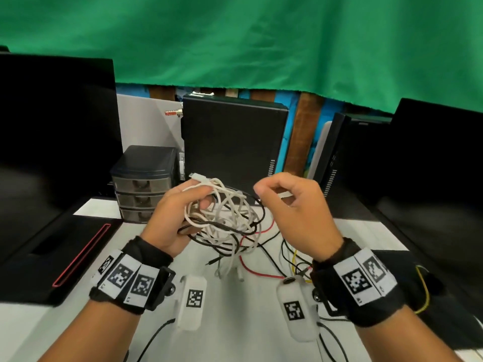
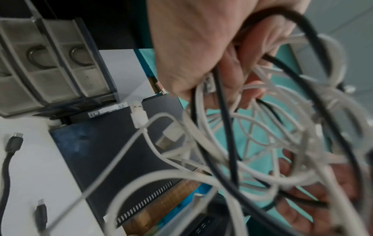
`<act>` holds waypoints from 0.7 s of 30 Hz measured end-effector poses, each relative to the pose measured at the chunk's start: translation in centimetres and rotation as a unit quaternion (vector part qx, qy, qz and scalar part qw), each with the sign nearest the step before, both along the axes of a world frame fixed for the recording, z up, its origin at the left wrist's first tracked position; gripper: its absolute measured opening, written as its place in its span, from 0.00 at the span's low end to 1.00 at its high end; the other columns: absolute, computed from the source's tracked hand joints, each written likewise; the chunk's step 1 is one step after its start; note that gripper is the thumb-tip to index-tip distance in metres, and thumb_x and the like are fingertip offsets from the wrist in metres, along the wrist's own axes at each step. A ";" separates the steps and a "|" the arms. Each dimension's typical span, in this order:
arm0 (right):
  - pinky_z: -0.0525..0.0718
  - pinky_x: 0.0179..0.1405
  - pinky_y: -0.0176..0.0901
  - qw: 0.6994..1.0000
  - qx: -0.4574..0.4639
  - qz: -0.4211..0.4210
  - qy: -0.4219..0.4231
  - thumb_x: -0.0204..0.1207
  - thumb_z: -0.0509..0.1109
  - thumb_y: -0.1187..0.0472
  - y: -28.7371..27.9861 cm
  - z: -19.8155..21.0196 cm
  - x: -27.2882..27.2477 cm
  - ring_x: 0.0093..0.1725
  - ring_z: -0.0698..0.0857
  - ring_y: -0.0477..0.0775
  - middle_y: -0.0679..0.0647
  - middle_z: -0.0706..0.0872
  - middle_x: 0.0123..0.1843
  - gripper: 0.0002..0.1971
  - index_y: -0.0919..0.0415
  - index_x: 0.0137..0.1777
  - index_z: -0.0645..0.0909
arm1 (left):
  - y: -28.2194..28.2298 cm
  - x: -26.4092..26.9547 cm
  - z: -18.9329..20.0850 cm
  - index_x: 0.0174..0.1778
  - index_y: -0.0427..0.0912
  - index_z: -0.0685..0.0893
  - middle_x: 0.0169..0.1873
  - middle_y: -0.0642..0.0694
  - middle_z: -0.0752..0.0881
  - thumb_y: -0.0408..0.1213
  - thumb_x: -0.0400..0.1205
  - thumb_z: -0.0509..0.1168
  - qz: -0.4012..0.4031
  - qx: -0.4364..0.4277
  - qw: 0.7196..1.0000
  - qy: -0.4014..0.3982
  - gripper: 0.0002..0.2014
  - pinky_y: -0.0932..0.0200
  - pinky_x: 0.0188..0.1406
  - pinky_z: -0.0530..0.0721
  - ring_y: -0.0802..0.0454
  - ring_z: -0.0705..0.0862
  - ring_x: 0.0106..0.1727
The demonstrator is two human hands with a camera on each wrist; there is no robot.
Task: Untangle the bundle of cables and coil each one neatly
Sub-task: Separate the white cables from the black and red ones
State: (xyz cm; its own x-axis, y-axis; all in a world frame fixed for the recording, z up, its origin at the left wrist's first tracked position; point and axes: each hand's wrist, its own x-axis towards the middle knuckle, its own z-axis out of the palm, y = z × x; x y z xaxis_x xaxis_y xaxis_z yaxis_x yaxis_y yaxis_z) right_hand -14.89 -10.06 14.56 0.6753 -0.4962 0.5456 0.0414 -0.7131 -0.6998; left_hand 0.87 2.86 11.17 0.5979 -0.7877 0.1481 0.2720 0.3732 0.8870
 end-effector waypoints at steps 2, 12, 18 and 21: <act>0.82 0.53 0.30 0.999 0.038 0.009 -0.003 0.83 0.69 0.59 -0.2 0.0 0.1 0.52 0.86 0.39 0.40 0.90 0.46 0.07 0.50 0.49 0.89 | 0.4 0.2 -0.2 0.36 0.43 0.90 0.22 0.47 0.74 0.33 0.75 0.68 -0.027 -0.026 0.999 -0.004 0.06 0.67 0.19 0.68 0.57 0.72 0.19; 0.86 0.51 0.49 0.992 0.070 0.102 0.017 0.79 0.74 0.66 -0.1 0.0 0.6 0.45 0.88 0.54 0.54 0.91 0.43 0.04 0.61 0.46 0.90 | 0.7 0.8 -0.6 0.35 0.40 0.86 0.36 0.35 0.75 0.41 0.51 0.80 -0.058 -0.095 0.994 -0.006 0.19 0.53 0.35 0.75 0.41 0.74 0.33; 0.88 0.45 0.44 0.994 0.020 0.044 -0.095 0.77 0.76 0.68 1.0 -1.5 -1.9 0.42 0.87 0.52 0.51 0.89 0.39 0.05 0.57 0.42 0.87 | 0.2 1.3 -1.2 0.25 0.41 0.77 0.14 0.51 0.72 0.35 0.74 0.58 -0.050 -0.126 0.984 0.118 0.11 0.60 0.22 0.50 0.58 0.60 0.12; 0.87 0.41 0.46 0.997 -0.048 0.052 -0.033 0.77 0.75 0.63 1.4 -2.5 -1.9 0.39 0.85 0.52 0.47 0.86 0.36 0.04 0.52 0.46 0.88 | -0.5 1.2 -2.0 0.20 0.38 0.76 0.12 0.49 0.71 0.35 0.73 0.59 -0.041 -0.096 0.987 0.124 0.14 0.63 0.18 0.46 0.60 0.60 0.09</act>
State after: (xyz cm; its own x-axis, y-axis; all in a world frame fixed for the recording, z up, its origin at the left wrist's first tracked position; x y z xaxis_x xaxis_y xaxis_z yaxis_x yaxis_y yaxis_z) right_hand -16.78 -8.69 12.03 0.6806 -0.3689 0.6330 0.1623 -0.7666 -0.6212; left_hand 2.03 2.39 9.22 0.5693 -0.8069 0.1574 0.5082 0.4959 0.7042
